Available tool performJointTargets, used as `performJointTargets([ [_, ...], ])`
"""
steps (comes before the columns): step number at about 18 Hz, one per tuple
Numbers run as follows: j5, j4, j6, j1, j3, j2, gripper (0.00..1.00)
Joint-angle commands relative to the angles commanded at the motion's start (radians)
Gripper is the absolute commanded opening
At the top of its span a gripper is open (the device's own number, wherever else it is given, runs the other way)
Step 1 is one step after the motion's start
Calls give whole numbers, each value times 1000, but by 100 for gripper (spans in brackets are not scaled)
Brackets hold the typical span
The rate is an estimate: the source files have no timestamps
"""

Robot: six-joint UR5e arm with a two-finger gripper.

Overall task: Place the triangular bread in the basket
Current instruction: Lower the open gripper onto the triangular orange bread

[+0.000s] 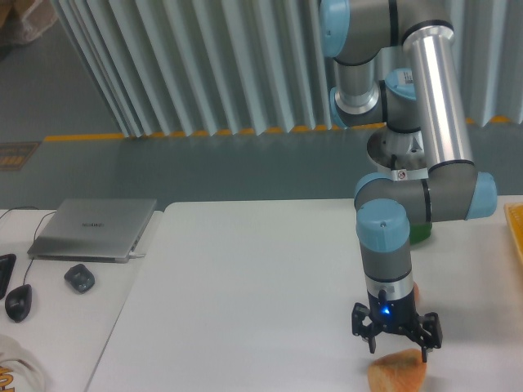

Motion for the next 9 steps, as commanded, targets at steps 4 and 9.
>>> performJointTargets([
  [4, 40, 2, -31, 0, 3, -8, 100],
  [9, 41, 5, -31, 0, 3, -12, 100],
])
